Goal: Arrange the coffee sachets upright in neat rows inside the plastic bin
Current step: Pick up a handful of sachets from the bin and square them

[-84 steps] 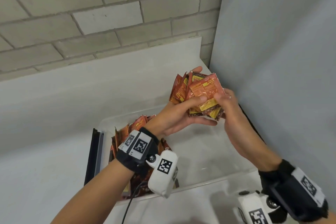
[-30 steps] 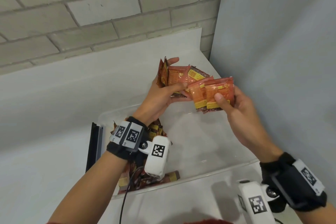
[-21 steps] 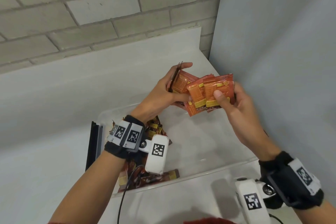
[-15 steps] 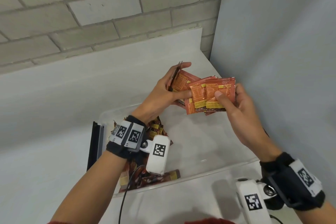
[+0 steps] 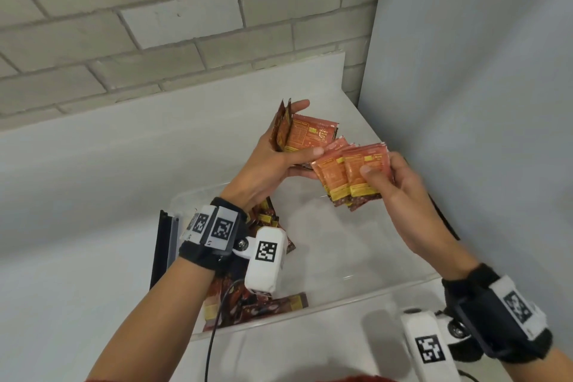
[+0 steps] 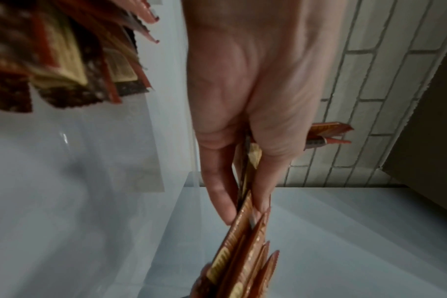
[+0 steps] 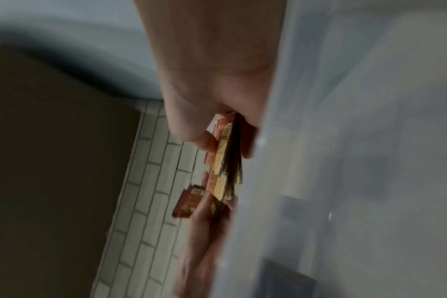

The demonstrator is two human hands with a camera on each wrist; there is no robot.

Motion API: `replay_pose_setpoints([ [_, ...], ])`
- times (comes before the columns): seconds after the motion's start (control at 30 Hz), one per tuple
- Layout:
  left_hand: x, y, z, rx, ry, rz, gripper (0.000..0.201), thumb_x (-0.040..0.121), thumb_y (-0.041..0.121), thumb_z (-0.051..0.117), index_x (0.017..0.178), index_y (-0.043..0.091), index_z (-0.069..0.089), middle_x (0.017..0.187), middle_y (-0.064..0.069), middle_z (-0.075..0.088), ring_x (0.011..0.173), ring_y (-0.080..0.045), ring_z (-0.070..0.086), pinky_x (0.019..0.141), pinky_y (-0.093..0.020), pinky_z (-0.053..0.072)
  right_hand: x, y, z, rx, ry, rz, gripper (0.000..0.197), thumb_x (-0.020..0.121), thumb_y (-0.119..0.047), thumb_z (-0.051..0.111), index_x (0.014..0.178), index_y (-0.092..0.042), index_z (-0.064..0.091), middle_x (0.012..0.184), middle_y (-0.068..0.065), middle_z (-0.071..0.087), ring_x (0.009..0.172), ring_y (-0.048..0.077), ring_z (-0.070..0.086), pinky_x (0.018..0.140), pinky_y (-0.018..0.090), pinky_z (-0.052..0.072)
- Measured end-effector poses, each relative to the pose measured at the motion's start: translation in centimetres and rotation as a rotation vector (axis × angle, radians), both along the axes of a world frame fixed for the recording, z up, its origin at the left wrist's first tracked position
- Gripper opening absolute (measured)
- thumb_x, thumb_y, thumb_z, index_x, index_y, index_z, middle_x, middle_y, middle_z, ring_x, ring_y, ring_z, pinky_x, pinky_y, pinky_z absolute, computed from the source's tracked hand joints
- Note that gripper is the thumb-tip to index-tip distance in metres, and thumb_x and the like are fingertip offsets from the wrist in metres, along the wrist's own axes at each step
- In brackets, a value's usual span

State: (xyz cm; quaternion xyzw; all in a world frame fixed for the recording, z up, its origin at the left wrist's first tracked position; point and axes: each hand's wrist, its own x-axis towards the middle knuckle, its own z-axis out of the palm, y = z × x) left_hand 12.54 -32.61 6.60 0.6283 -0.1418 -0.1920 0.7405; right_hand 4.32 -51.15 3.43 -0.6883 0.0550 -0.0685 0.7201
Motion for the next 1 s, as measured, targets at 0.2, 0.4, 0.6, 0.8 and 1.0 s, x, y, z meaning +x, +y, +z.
replay_pose_setpoints([
  [0.2,-0.4,-0.7,-0.2,-0.026,0.017,-0.015,0.048,0.095,0.009,0.054,0.137,0.031,0.044,0.122,-0.01,0.064,0.104,-0.026,0.067,0.075,-0.043,0.058,-0.3,0.1,0.1,-0.003,-0.058,0.038,0.026,0.09,-0.033,0.06,0.111,-0.02,0.052,0.108,-0.002,0.07,0.099,0.014,0.067,0.086,0.036,0.053],
  [0.4,-0.3,-0.7,-0.7,-0.065,0.045,-0.011,0.059,0.09,0.0,0.058,0.14,0.027,0.041,0.128,-0.006,0.062,0.113,-0.023,0.063,0.09,-0.04,0.055,0.4,-0.5,0.3,0.294,-0.109,-0.002,0.044,0.081,-0.031,0.062,0.119,-0.011,0.052,0.113,0.003,0.068,0.098,0.018,0.066,0.069,0.028,0.054],
  [0.6,-0.7,-1.4,-1.2,-0.003,0.1,-0.049,0.023,0.093,0.002,0.053,0.112,0.014,0.062,0.101,0.003,0.073,0.096,-0.016,0.069,0.083,-0.029,0.055,0.3,-0.5,0.0,0.238,-0.021,0.104,0.034,0.092,-0.024,0.053,0.124,-0.014,0.056,0.113,0.001,0.07,0.103,0.013,0.065,0.079,0.023,0.052],
  [0.8,-1.1,-2.0,-1.2,-0.007,0.162,-0.092,0.02,0.095,0.004,0.049,0.108,0.013,0.061,0.093,0.006,0.074,0.088,-0.011,0.07,0.074,-0.023,0.057,0.3,-0.5,0.1,0.266,-0.007,0.097,0.034,0.096,-0.022,0.049,0.128,-0.01,0.051,0.118,0.006,0.067,0.107,0.018,0.064,0.085,0.028,0.053],
  [1.0,-1.2,-2.2,-0.8,-0.039,0.182,-0.08,0.021,0.099,0.005,0.043,0.107,0.013,0.061,0.093,0.005,0.073,0.088,-0.009,0.069,0.074,-0.027,0.059,0.4,-0.4,0.2,0.305,-0.01,0.069,0.03,0.094,-0.02,0.052,0.122,-0.009,0.053,0.115,0.01,0.067,0.103,0.022,0.066,0.077,0.031,0.056],
])
